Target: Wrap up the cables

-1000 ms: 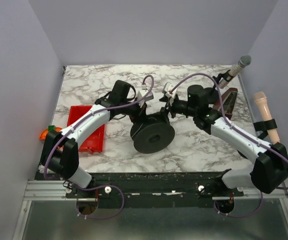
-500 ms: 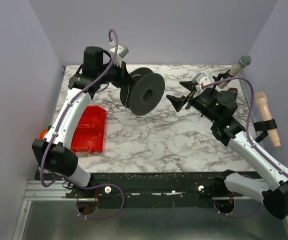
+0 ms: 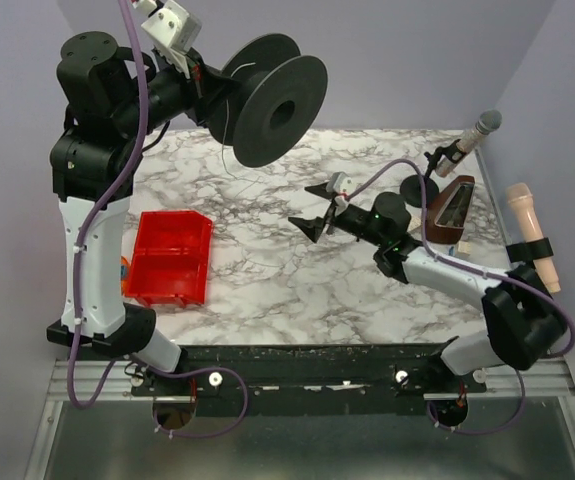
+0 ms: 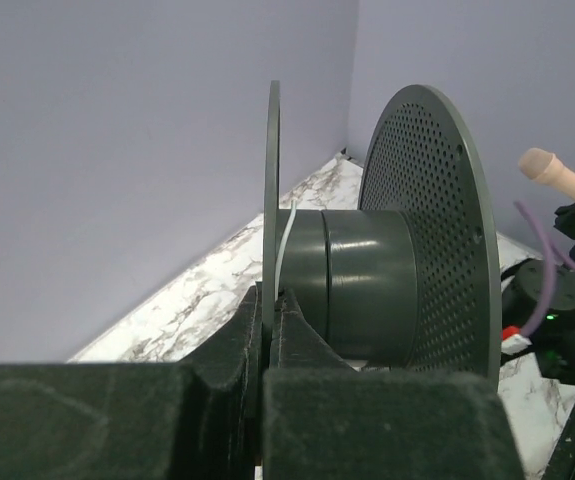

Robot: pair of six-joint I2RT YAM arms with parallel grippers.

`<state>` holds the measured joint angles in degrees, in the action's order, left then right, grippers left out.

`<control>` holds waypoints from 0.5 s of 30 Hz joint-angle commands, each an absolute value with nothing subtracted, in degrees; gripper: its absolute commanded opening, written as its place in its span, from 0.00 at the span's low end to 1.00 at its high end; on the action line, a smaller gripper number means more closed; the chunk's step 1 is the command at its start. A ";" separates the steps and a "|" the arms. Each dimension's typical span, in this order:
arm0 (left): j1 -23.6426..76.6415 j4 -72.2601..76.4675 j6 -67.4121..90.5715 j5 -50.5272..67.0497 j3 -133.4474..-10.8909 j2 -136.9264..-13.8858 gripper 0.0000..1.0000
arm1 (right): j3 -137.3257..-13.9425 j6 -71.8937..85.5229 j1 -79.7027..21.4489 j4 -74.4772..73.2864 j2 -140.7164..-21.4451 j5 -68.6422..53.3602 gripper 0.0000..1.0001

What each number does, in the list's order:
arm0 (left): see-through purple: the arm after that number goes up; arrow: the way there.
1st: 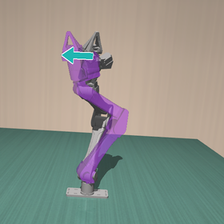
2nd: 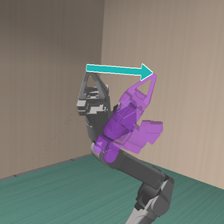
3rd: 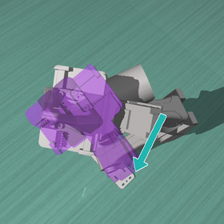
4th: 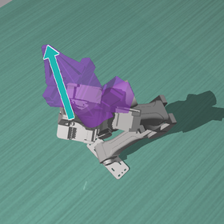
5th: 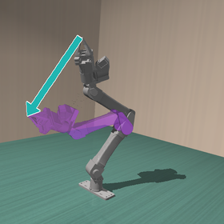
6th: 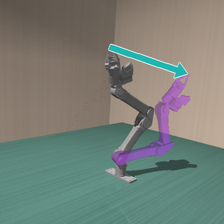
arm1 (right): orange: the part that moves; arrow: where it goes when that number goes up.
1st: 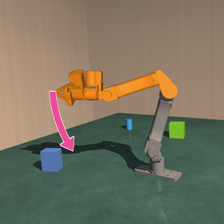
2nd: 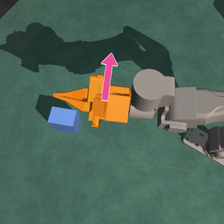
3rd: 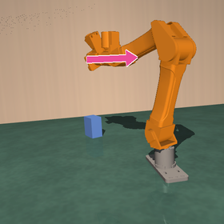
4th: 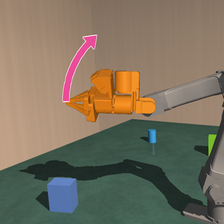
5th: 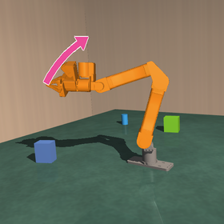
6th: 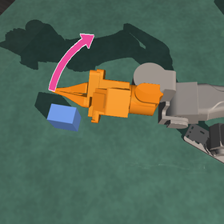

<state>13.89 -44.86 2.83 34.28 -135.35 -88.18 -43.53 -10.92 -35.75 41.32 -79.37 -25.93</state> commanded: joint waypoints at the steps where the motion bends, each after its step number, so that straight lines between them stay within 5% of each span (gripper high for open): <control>1: 13.97 -50.18 2.73 33.84 -141.93 -89.91 0.00 | -50.79 -11.60 -36.47 53.52 -87.96 -28.39 0.88; 15: 13.97 -54.23 2.81 35.50 -152.23 -91.76 0.00 | -65.38 -2.47 -40.34 58.27 -109.50 -28.13 0.90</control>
